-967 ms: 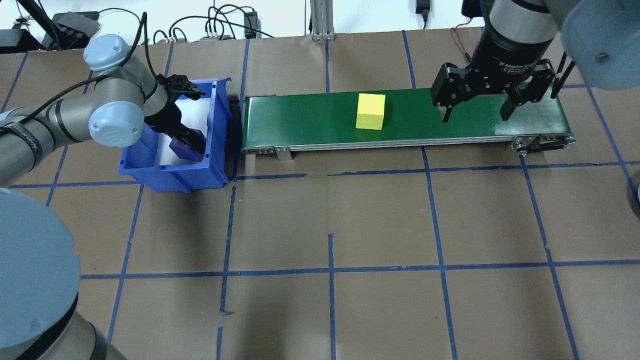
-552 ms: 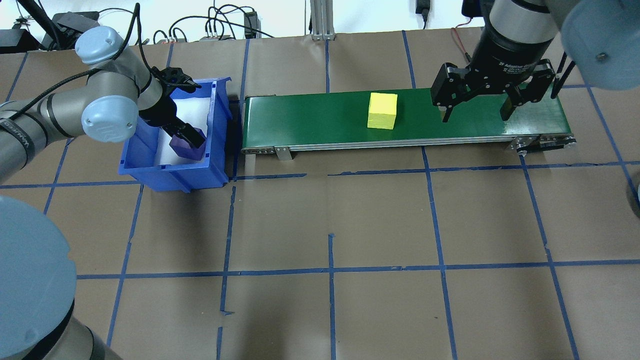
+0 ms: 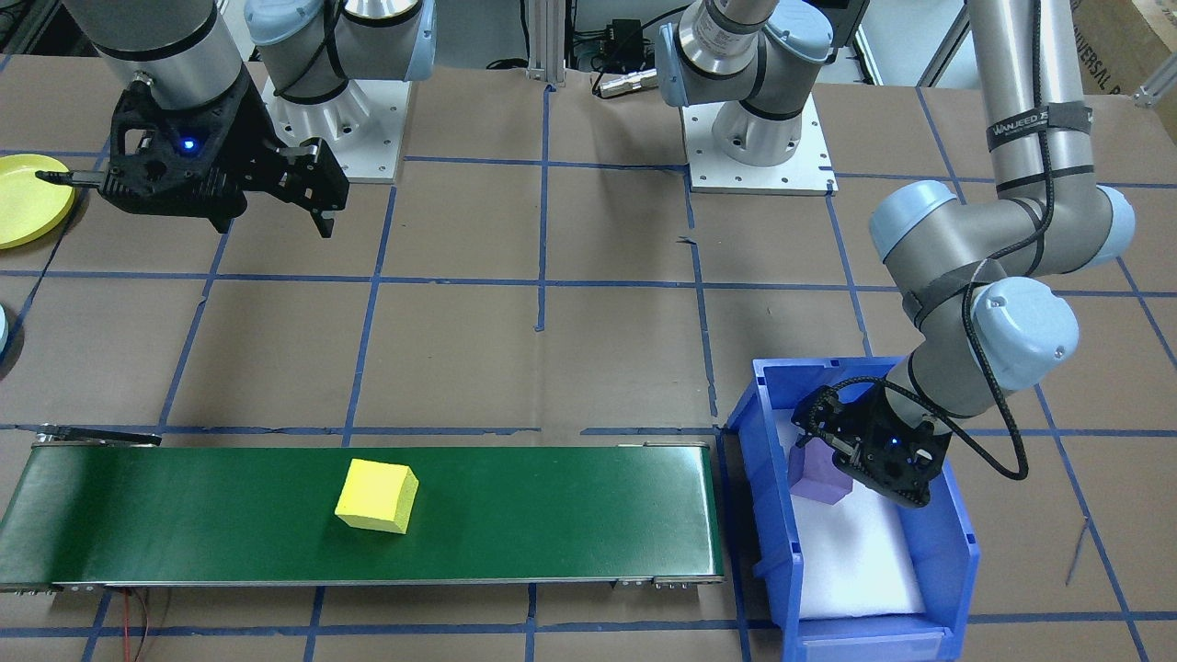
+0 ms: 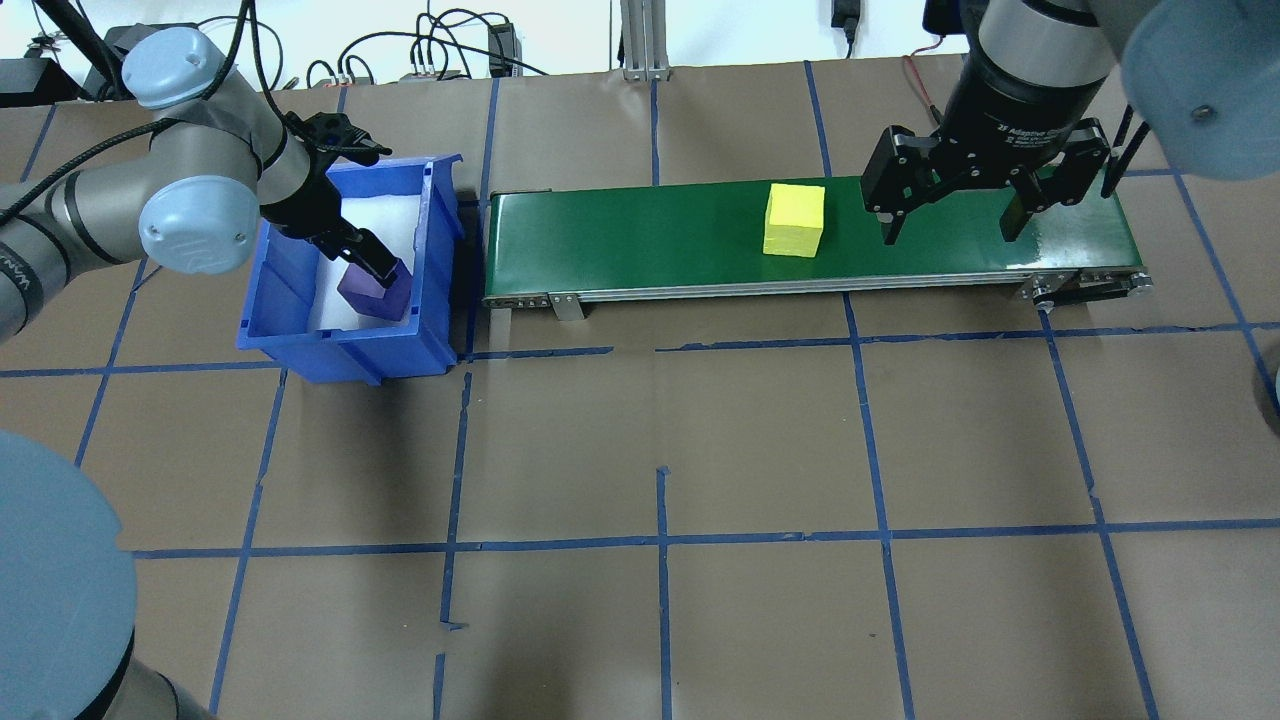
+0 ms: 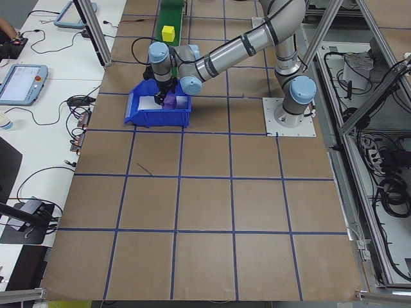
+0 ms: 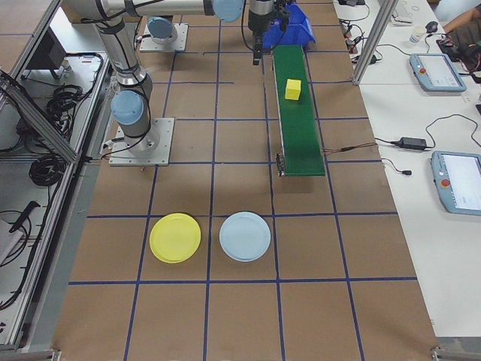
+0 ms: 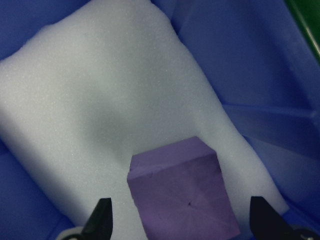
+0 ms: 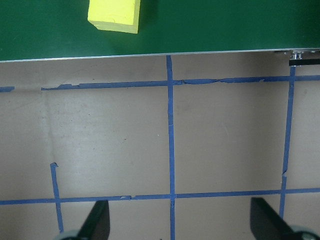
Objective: Move block left to right into plate
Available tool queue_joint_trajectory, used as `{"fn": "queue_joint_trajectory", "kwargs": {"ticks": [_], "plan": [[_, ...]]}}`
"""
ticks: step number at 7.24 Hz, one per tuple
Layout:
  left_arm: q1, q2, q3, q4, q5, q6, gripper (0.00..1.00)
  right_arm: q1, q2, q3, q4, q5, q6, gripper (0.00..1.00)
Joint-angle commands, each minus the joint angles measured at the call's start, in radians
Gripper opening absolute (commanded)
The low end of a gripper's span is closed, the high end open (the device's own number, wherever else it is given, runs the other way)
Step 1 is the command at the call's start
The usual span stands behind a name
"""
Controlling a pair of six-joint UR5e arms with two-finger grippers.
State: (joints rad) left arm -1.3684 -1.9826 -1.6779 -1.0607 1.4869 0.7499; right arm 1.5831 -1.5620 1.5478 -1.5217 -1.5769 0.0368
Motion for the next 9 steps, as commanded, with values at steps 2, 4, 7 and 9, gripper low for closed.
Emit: {"fn": "queue_joint_trajectory", "kwargs": {"ticks": [2, 4, 7, 9], "plan": [[0.000, -0.050, -0.014, 0.008, -0.029, -0.006, 0.96, 0.000, -0.001, 0.000, 0.000, 0.000, 0.000, 1.00], [0.000, -0.067, -0.006, 0.010, -0.022, -0.003, 0.84, 0.000, -0.001, 0.000, 0.000, 0.000, 0.000, 1.00], [-0.001, -0.004, 0.041, -0.005, -0.016, -0.112, 0.35, -0.142, 0.080, -0.064, -0.130, 0.015, -0.078, 1.00], [-0.011, 0.040, 0.227, -0.204, -0.017, -0.225, 0.35, -0.360, 0.256, -0.124, -0.182, 0.151, -0.246, 1.00]]}}
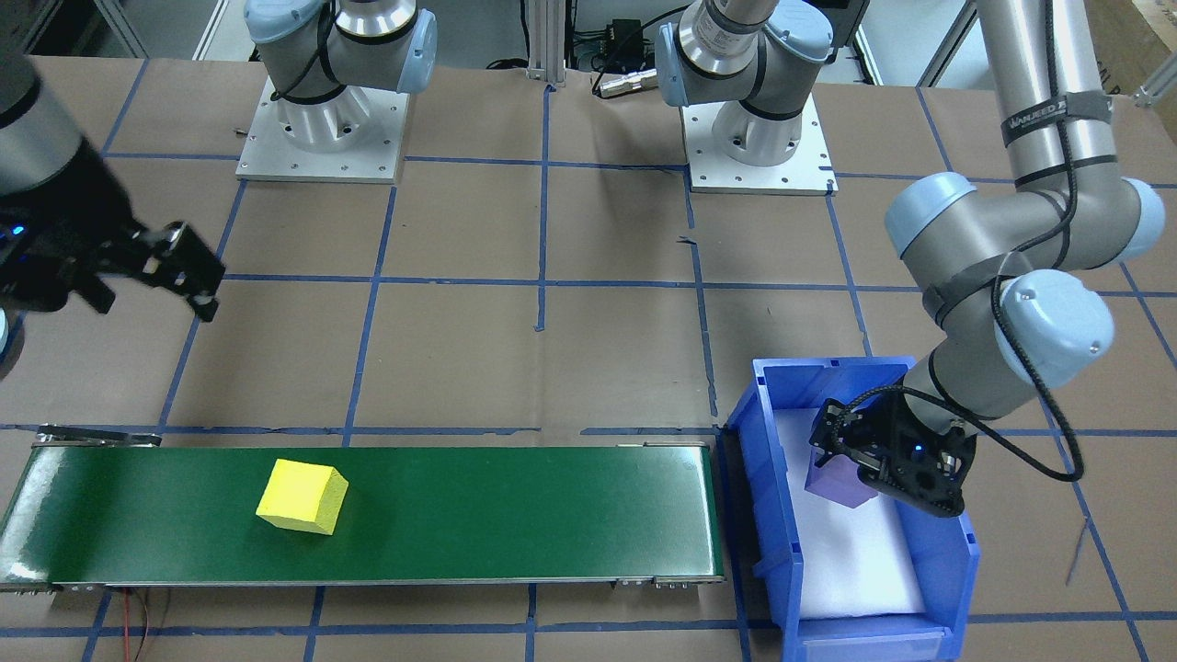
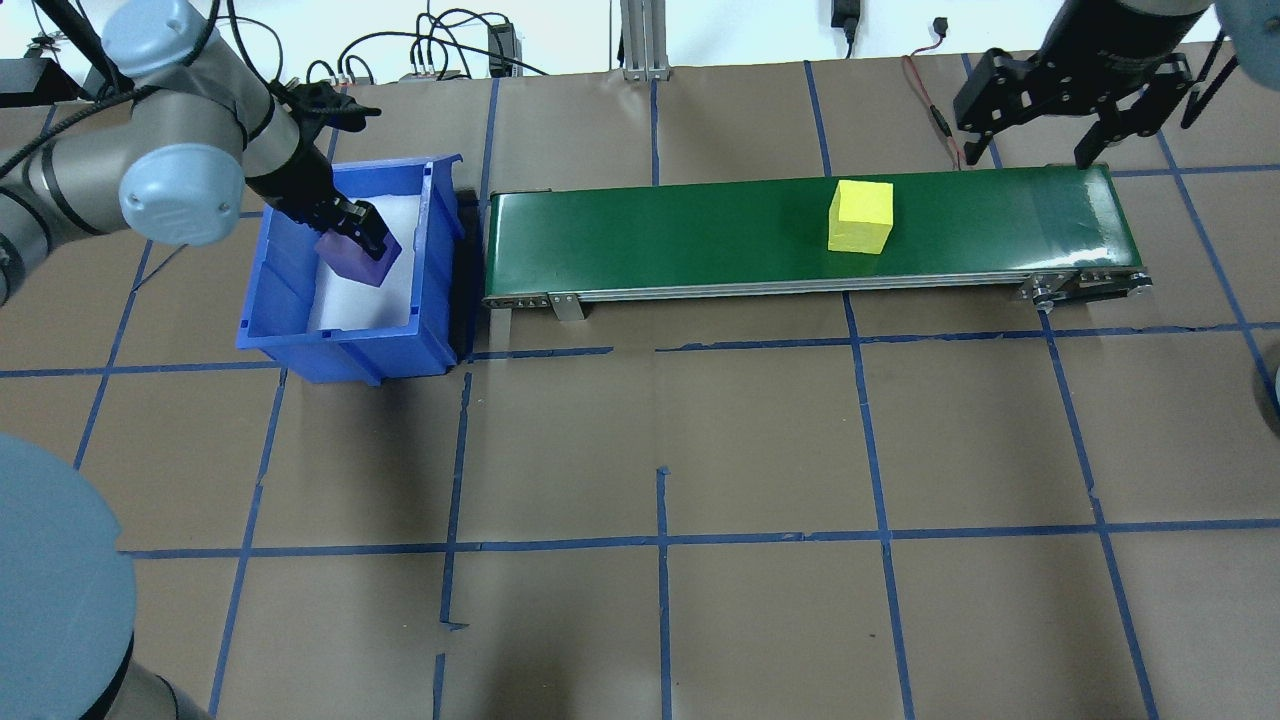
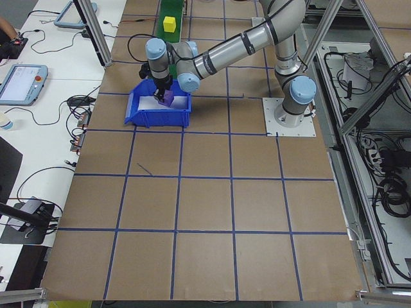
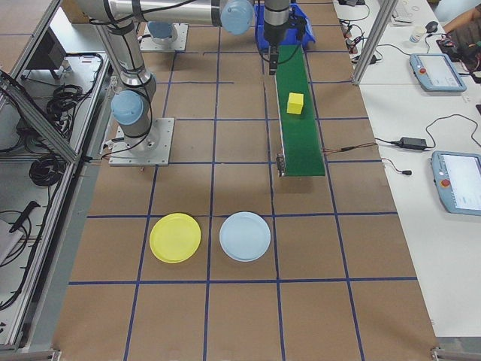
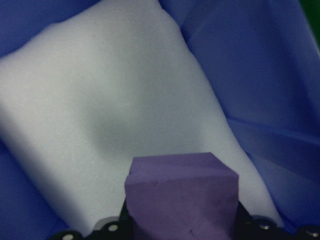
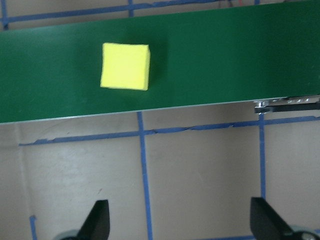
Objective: Move block left to right into plate
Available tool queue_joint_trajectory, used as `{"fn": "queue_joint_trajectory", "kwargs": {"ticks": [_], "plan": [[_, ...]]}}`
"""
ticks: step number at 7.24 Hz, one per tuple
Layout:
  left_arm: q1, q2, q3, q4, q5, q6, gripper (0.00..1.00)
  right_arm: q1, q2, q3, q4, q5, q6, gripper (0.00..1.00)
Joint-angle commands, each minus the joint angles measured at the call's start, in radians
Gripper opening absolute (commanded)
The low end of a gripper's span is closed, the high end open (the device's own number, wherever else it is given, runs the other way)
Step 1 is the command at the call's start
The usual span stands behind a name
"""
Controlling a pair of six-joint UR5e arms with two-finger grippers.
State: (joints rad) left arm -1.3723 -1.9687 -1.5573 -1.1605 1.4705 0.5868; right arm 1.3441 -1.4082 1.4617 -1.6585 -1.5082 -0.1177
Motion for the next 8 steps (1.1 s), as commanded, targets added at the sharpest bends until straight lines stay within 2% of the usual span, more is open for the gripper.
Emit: {"fn": "queue_joint_trajectory", "kwargs": {"ticks": [1, 2, 3, 4, 5, 6, 7, 8], "plan": [[-0.063, 0.040, 0.178, -0.173, -0.001, -0.257, 0.36, -0.150, 0.151, -0.053, -0.102, 0.091, -0.127, 1.00], [-0.149, 0.037, 0.184, -0.159, 0.001, -0.451, 0.36, -0.173, 0.181, -0.047, -0.154, 0.089, -0.166, 1.00], [-0.224, 0.013, 0.183, -0.140, 0.001, -0.499, 0.36, -0.200, 0.230, -0.047, -0.182, 0.094, -0.178, 1.00], [-0.293, -0.046, 0.180, -0.063, 0.019, -0.540, 0.36, -0.212, 0.267, -0.044, -0.214, 0.123, -0.178, 1.00], [-0.328, -0.108, 0.175, -0.035, 0.052, -0.538, 0.36, -0.214, 0.279, -0.040, -0.221, 0.158, -0.178, 1.00], [-0.332, -0.126, 0.157, 0.034, 0.065, -0.532, 0.36, -0.214, 0.291, -0.014, -0.222, 0.181, -0.178, 1.00], [-0.332, -0.133, 0.133, 0.051, 0.068, -0.530, 0.36, -0.214, 0.291, 0.003, -0.224, 0.215, -0.178, 1.00], [-0.332, -0.134, 0.105, 0.092, 0.070, -0.510, 0.37, -0.214, 0.290, -0.004, -0.224, 0.227, -0.178, 1.00]]}}
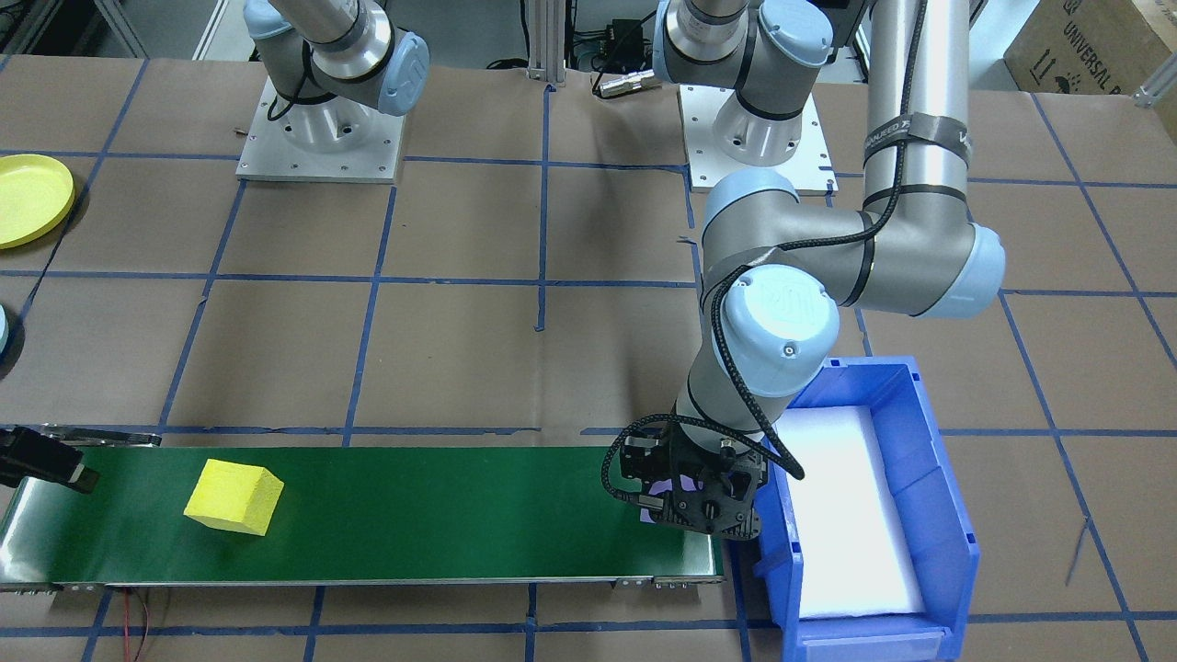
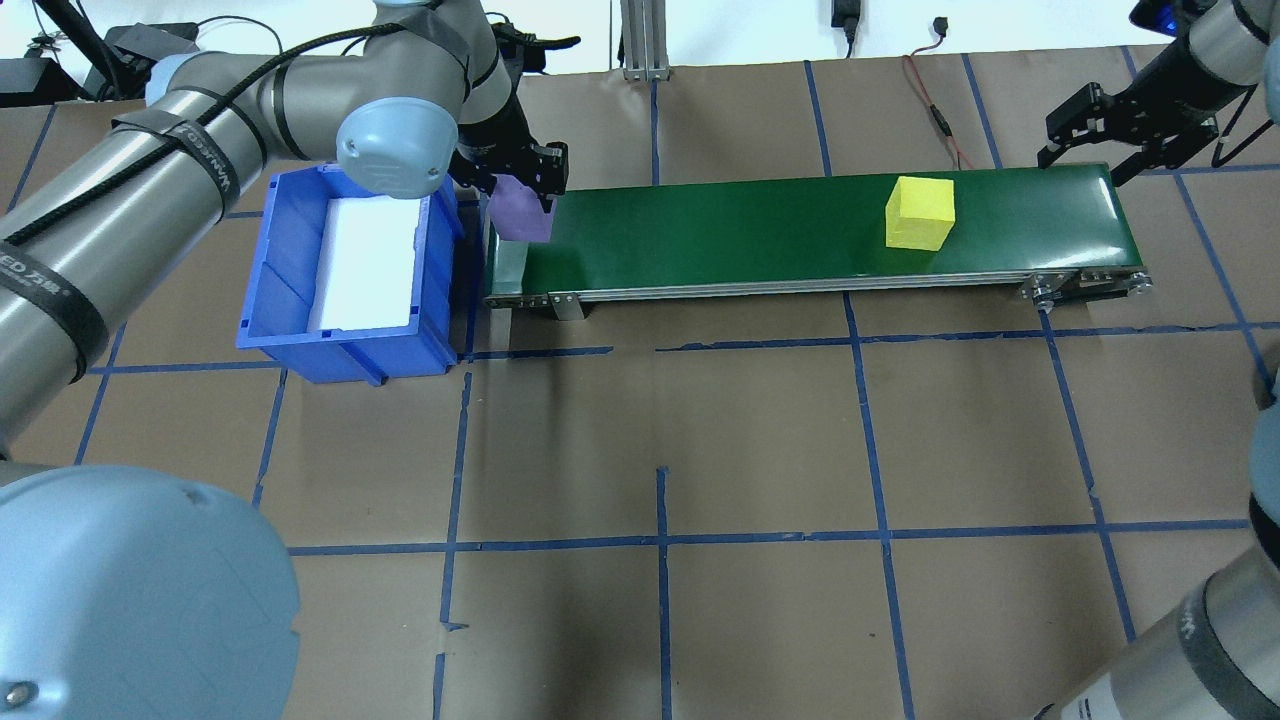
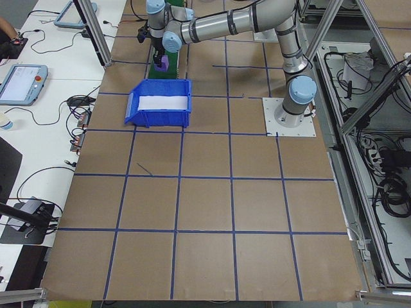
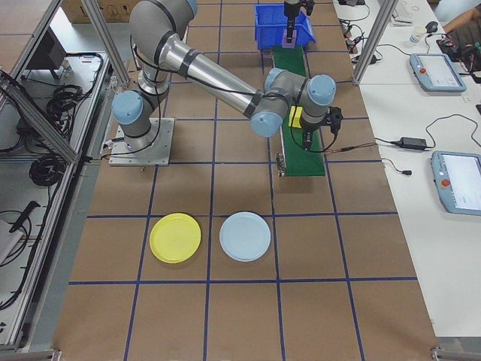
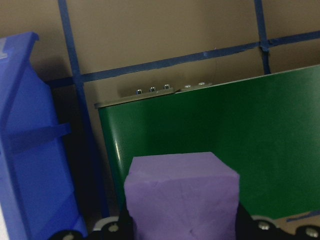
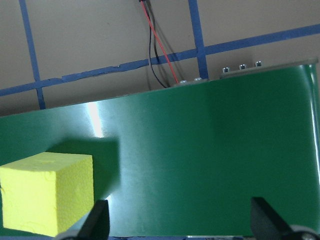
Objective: Move block left to right into plate
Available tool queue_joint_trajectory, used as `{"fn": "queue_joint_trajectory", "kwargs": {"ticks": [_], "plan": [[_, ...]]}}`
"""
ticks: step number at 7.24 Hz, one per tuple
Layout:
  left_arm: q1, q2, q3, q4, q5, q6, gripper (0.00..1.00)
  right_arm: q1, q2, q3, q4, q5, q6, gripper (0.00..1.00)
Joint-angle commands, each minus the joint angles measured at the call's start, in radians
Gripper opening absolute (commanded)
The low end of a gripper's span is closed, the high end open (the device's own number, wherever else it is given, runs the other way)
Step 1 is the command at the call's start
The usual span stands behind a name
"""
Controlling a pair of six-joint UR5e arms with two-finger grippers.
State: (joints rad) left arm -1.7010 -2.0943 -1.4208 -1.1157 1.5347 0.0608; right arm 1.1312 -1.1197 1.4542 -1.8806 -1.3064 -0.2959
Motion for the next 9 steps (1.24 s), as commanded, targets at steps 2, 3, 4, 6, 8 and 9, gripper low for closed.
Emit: {"fn": "queue_joint_trajectory", "kwargs": {"ticks": [2, 3, 4, 6, 8, 9], "plan": [[-0.006, -0.004, -0.063, 0.089, -0.001, 0.011, 0.99, -0.001, 0.006, -0.002, -0.011, 0.027, 0.011, 1.00], [-0.006, 0.011, -0.061, 0.083, -0.004, 0.019, 1.00, -0.001, 0.006, 0.000, -0.023, 0.029, 0.018, 1.00], [-0.006, 0.037, -0.049, 0.079, -0.008, 0.019, 1.00, -0.001, 0.006, 0.005, -0.023, 0.032, 0.029, 1.00], [-0.006, 0.196, -0.037, -0.096, -0.001, 0.019, 1.00, -0.001, 0.009, 0.005, -0.025, 0.070, 0.053, 1.00], [0.003, 0.380, -0.068, -0.369, 0.004, 0.019, 1.00, -0.001, 0.023, -0.002, -0.026, 0.070, 0.058, 1.00], [0.038, 0.457, -0.057, -0.507, 0.002, 0.017, 1.00, -0.001, 0.026, 0.001, -0.041, 0.068, 0.066, 1.00]]}}
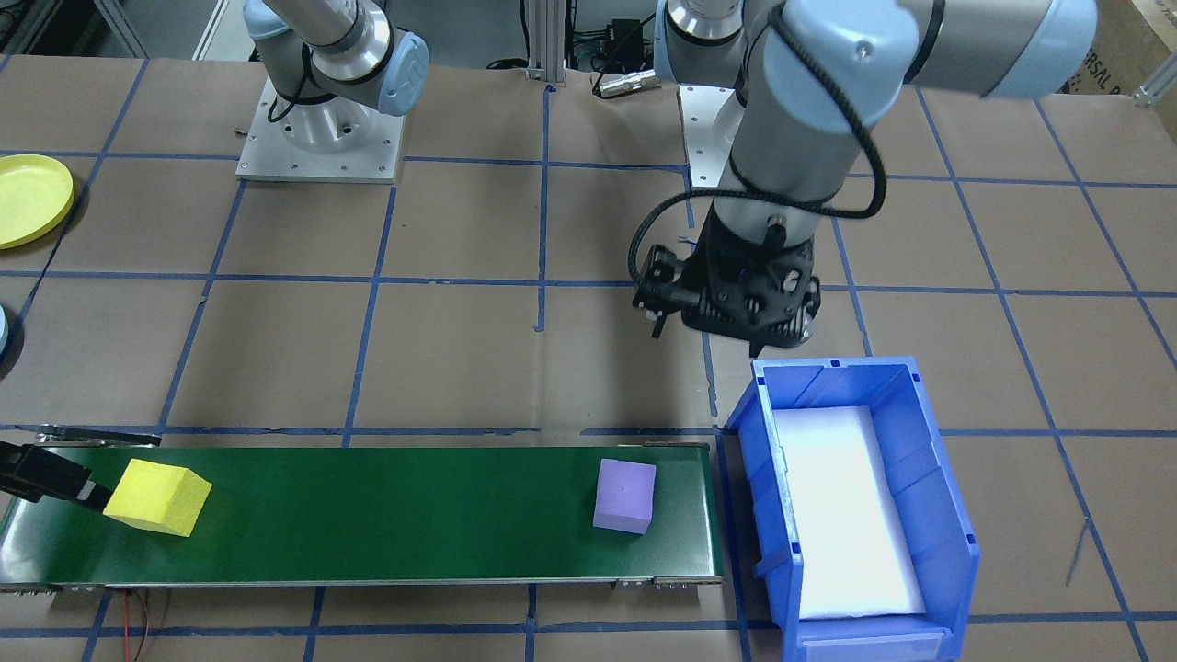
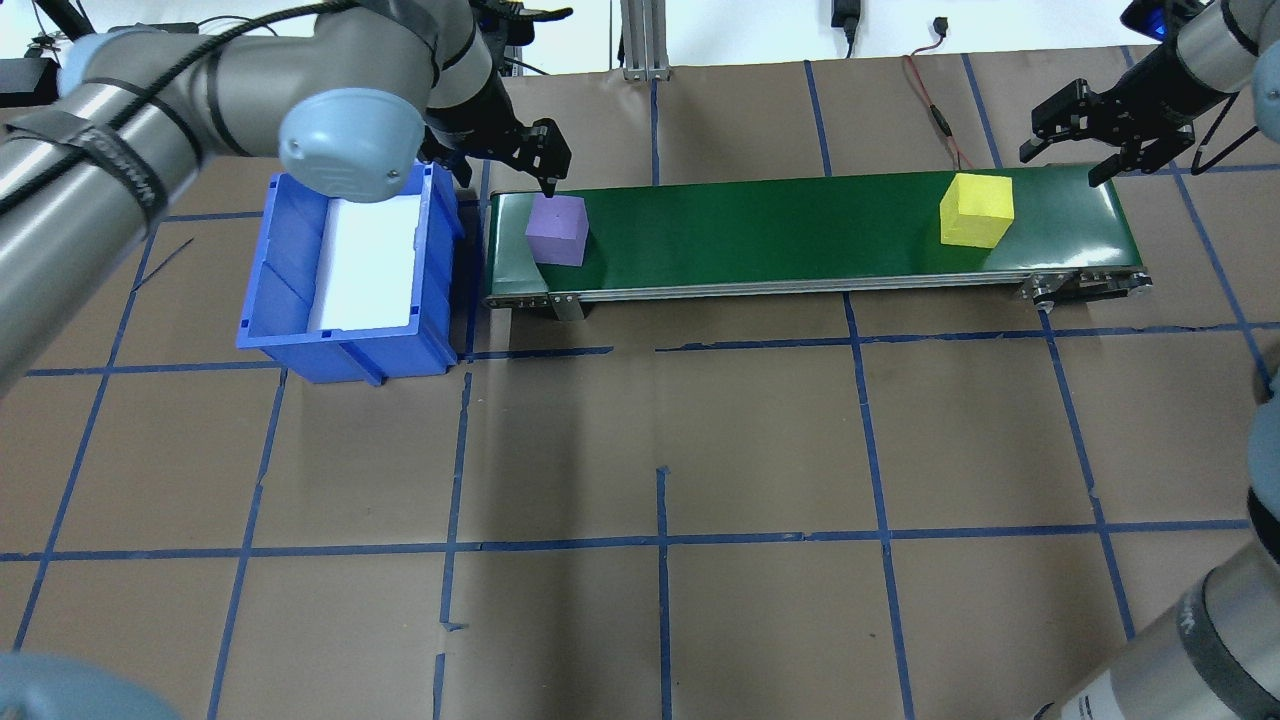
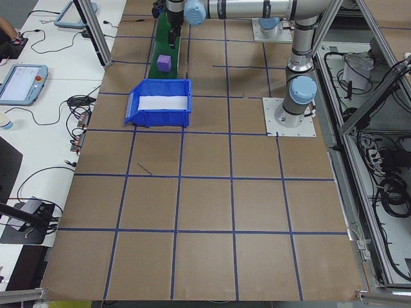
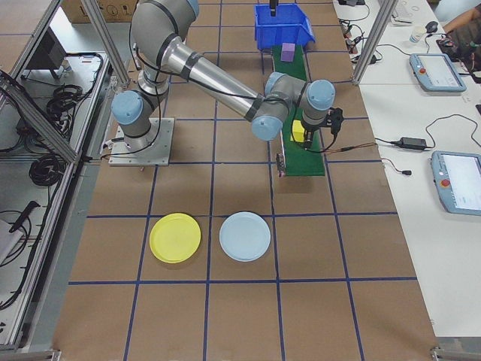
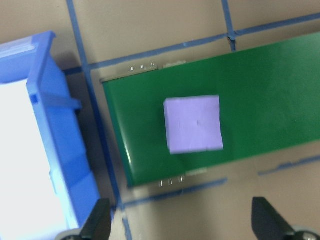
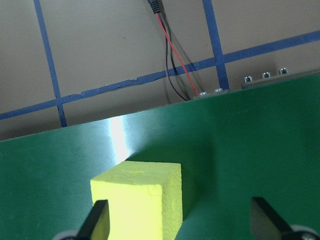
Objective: Move block left to right into plate
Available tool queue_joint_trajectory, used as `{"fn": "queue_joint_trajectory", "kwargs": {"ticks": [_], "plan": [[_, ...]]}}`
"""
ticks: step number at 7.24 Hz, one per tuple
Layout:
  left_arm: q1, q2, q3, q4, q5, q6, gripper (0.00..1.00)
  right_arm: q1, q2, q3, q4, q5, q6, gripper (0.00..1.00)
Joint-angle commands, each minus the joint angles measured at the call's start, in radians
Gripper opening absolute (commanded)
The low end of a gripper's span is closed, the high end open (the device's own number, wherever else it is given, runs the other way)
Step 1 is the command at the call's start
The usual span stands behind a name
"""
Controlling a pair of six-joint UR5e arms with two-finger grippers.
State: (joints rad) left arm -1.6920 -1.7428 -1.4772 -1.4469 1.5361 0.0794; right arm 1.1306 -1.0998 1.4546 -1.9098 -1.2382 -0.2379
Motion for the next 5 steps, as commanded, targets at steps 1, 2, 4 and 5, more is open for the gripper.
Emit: {"fn": "queue_joint_trajectory", "kwargs": {"ticks": [1, 2, 4, 5], "plan": [[0.031, 0.124, -0.014, -0.199, 0.006, -0.003, 1.00, 0.000, 0.029, 0.000, -0.020, -0.003, 0.008, 1.00], [0.032, 0.144, -0.030, -0.257, 0.009, -0.003, 1.00, 0.001, 0.032, 0.000, -0.023, -0.006, 0.008, 1.00], [0.052, 0.167, -0.015, -0.242, 0.003, -0.023, 1.00, 0.002, 0.038, 0.000, -0.023, -0.006, 0.008, 1.00], [0.067, 0.167, -0.043, -0.139, 0.006, -0.085, 1.00, 0.002, 0.038, 0.001, -0.023, -0.006, 0.008, 1.00]]}}
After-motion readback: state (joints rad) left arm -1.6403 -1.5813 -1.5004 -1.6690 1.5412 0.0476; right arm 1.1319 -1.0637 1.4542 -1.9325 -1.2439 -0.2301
